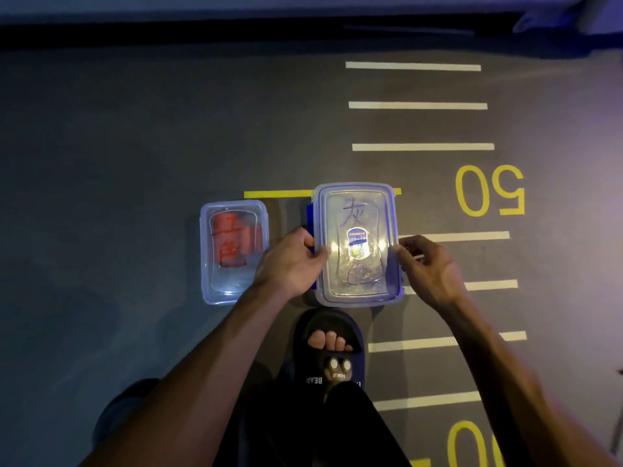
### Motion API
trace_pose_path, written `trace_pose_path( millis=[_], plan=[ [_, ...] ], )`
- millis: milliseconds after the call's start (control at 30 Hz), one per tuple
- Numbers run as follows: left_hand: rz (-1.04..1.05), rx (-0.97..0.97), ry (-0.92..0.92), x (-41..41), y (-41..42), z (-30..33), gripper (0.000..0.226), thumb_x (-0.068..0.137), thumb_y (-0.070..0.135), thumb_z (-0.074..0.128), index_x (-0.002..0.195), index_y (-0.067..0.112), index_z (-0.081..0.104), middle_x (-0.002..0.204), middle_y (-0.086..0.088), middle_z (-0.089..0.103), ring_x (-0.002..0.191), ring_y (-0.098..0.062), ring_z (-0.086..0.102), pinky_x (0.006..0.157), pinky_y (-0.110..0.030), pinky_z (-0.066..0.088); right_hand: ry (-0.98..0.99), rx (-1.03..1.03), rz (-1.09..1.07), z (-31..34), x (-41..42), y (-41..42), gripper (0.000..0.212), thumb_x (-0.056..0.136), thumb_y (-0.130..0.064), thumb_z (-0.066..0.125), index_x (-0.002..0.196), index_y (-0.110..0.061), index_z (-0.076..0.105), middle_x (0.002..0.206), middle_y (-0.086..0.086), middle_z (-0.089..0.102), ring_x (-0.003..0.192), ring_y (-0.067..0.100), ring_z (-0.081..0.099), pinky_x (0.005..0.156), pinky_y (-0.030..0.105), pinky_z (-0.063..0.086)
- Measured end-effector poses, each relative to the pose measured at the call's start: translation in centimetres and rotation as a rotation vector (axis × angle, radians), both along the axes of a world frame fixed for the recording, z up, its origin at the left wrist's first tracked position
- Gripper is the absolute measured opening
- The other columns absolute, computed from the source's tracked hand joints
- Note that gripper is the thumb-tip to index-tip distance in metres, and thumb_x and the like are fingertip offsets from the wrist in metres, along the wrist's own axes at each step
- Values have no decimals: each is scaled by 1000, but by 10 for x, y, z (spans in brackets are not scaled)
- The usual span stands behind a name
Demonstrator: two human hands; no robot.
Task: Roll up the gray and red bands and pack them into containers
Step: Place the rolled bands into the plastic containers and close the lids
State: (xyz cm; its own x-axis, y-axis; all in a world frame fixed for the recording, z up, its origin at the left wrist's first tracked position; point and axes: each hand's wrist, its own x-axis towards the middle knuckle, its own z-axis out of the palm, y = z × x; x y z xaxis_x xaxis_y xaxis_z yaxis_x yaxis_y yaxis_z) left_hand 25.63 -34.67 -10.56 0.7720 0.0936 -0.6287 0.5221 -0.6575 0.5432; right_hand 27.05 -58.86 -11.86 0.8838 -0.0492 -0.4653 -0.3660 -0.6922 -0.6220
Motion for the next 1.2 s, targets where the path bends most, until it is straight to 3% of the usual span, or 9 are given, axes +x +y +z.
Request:
trace_pose_path(
  millis=[67,167,233,333,467,567,800,1033,1200],
  plan=[
    [56,-62,19,6,-1,-3,19,97,45,63,95,27,56,88,6,67,78,-10,62,68,-32,50,10,12,-57,-3,7,4,20,101,-35,62,104,-16,67,96,0,68,79,12,63,57,16,49],
    [176,-203,96,6,-2,-14,25,98,41,65,113,25,54,109,3,66,97,-16,64,85,-37,54,98,135,-175,-7,13,5,25,101,-29,63,114,-7,64,101,4,66,76,13,62,49,14,50],
    [302,-353,186,5,-2,-18,47,97,40,66,138,25,47,129,1,62,116,-19,61,101,-43,52,220,275,-234,-8,14,2,36,101,-28,63,131,-9,59,114,6,69,90,23,69,57,20,56],
    [404,-452,233,6,-2,-19,52,96,35,69,142,25,48,134,-4,63,120,-23,62,106,-49,51,309,417,-303,-10,13,-2,43,101,-27,63,140,-11,56,122,10,70,103,29,71,69,31,61],
    [258,-244,105,7,-4,-14,33,98,32,66,129,22,58,120,3,68,107,-17,64,87,-31,51,137,173,-243,-11,12,-2,32,93,-38,72,120,-21,65,105,-2,70,95,19,70,71,31,59],
    [94,-65,31,7,-11,-5,23,102,35,58,119,20,62,113,-1,69,100,-18,64,77,-30,44,7,-5,-155,-10,13,3,15,94,-34,73,103,-24,65,89,-10,66,84,18,68,75,38,60],
    [18,199,-16,10,-31,17,26,102,26,57,119,8,62,117,-14,68,111,-32,64,74,-29,39,-38,-238,-57,-9,16,12,23,94,-37,67,105,-18,74,95,3,75,86,30,70,79,49,61],
    [1,92,-4,11,-19,16,12,101,26,59,104,17,67,105,-8,71,104,-27,67,75,-27,42,-90,-353,-37,-9,13,22,20,93,-33,64,100,-18,74,93,10,75,81,36,69,73,44,60],
    [200,62,-355,0,59,9,14,95,22,68,105,31,71,95,10,74,85,-8,69,78,-32,57,-166,-250,-85,-11,1,20,25,96,-31,65,114,-16,74,103,9,74,91,32,69,78,47,59]
  ],
)
